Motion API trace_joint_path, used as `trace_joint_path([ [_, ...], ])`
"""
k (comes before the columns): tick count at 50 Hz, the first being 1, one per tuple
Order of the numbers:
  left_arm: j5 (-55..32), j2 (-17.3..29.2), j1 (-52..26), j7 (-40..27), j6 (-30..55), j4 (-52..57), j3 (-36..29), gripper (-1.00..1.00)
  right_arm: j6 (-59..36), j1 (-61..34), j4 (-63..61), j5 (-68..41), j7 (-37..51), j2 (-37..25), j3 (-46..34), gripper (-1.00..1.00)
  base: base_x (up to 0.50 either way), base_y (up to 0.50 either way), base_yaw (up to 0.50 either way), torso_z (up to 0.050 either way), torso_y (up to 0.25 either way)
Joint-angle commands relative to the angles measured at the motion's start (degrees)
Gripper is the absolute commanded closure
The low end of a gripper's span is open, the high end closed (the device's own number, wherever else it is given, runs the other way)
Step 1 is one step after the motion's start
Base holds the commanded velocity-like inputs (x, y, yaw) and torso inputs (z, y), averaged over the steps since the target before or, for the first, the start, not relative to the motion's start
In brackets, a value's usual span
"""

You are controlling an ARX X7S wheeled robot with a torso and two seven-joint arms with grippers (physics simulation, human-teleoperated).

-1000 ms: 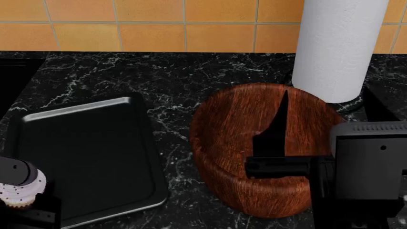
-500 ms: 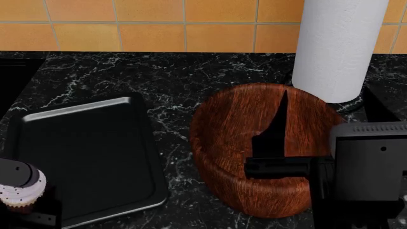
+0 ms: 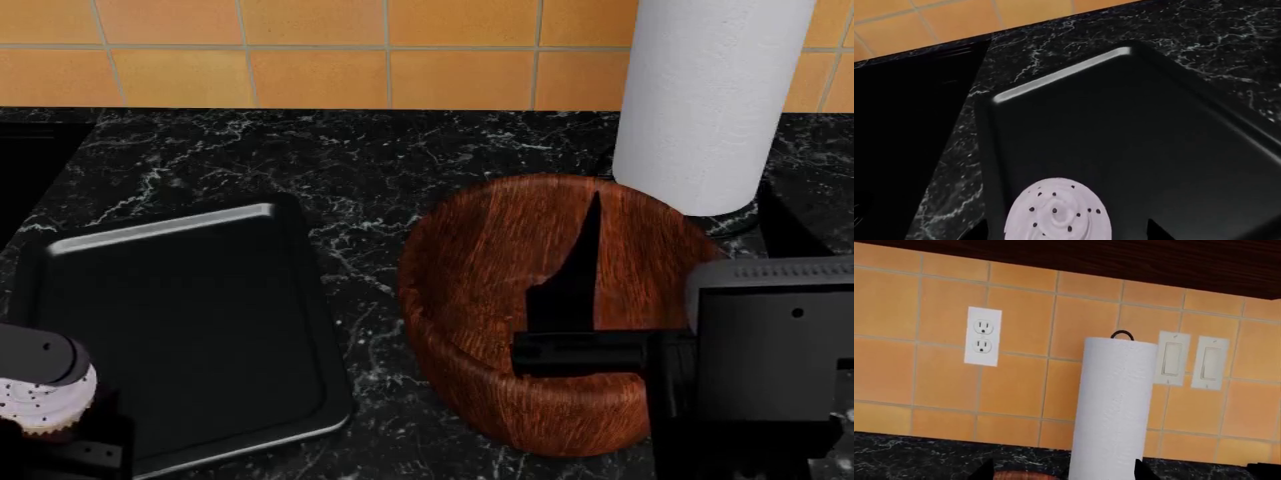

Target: Move the fresh-baked cupcake off the tray onto the counter, and place the bowl used for mixing into the sink.

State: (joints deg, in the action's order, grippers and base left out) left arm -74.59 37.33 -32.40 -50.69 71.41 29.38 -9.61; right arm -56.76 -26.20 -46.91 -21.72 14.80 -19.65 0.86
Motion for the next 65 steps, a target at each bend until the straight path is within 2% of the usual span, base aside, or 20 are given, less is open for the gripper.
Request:
trace_joint_path([
  [1, 1.01, -0.15, -0.33, 1.20, -0.69, -1.79, -0.97, -1.00, 0.78, 0.31, 0.73, 0.11, 0.24, -0.15, -0.25, -1.00, 0.00, 0.00, 0.00, 0.000, 0.000],
  [22, 0.69, 0.28, 1.10, 0.37, -2.55, -1.83, 0.26, -1.00, 0.40, 0.44, 0.23, -0.46, 0.84, -0.49, -0.31, -1.00, 0.00, 0.00, 0.00, 0.000, 0.000],
  [23, -0.08, 0.52, 0.75, 0.65, -2.23, -1.75, 0.40, 1.00, 0.08, 0.27, 0.04, -0.64, 0.86, -0.52, -0.25, -1.00, 0.00, 0.00, 0.00, 0.000, 0.000],
  [28, -1.38, 0.94, 0.97, -0.81, -2.15, -0.19, 1.24, 1.00, -0.56, -0.20, -0.40, -0.93, 1.03, -0.67, -0.37, -1.00, 0.00, 0.00, 0.00, 0.000, 0.000],
  [40, -10.85, 1.76, -2.69, -7.74, -0.13, 4.41, 3.55, 1.00, -0.32, -0.13, -0.40, -1.25, 1.23, -0.84, -0.40, -1.00, 0.00, 0.00, 0.00, 0.000, 0.001],
  [48, -27.44, 5.22, -8.09, -18.00, -2.22, 10.03, 6.04, 1.00, -0.25, -0.91, 0.31, -1.22, 1.37, -0.81, -1.22, -1.00, 0.00, 0.00, 0.00, 0.000, 0.000],
  [53, -37.59, 8.04, -12.07, -23.85, -5.30, 14.19, 5.06, 1.00, -0.87, -1.29, 0.07, -1.42, 1.70, -0.85, -1.22, -1.00, 0.00, 0.00, 0.00, 0.000, 0.000],
  [58, -45.32, 8.46, -16.07, -28.23, -8.46, 18.43, 1.65, 1.00, -1.43, -1.55, -0.39, -1.66, 2.03, -0.81, -1.33, -1.00, 0.00, 0.00, 0.00, 0.000, 0.000],
  [65, -54.38, 6.52, -20.82, -31.24, -13.68, 23.53, -3.08, 1.00, -2.53, -2.09, -1.21, -2.30, 2.36, -0.93, -0.93, -1.00, 0.00, 0.00, 0.00, 0.000, 0.000],
])
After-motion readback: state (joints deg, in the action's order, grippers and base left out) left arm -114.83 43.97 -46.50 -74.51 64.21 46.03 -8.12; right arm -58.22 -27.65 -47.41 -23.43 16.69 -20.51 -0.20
